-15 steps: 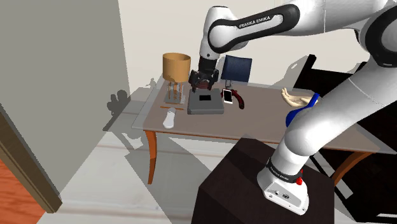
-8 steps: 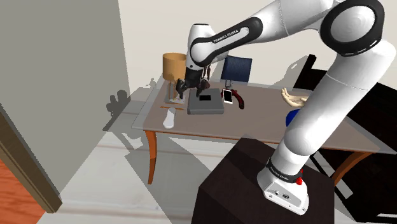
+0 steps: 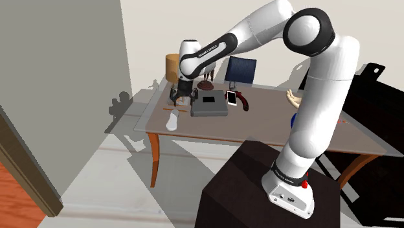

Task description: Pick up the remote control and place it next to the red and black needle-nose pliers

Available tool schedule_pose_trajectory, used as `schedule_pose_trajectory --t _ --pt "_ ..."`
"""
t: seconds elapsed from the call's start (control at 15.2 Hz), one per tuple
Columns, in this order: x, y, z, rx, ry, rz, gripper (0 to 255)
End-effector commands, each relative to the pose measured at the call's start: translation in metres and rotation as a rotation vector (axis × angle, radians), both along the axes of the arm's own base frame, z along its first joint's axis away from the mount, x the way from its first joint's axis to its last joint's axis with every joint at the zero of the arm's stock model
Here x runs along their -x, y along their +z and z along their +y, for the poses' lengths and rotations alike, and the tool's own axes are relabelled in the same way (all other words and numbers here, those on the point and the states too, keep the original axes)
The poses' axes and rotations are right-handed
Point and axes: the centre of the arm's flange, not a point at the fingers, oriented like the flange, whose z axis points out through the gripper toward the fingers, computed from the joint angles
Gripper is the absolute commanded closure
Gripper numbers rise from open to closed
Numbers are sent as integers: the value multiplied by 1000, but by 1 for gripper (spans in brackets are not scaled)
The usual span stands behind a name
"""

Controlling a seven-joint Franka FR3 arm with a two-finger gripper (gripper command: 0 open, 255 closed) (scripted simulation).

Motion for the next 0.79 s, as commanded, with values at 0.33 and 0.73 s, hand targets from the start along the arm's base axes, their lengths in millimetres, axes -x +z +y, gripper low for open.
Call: schedule_pose_trajectory --t 0.33,0.73 --pt "-65 -71 -15 -4 -136 17 0" --pt "-109 -121 -33 -7 -235 29 0"
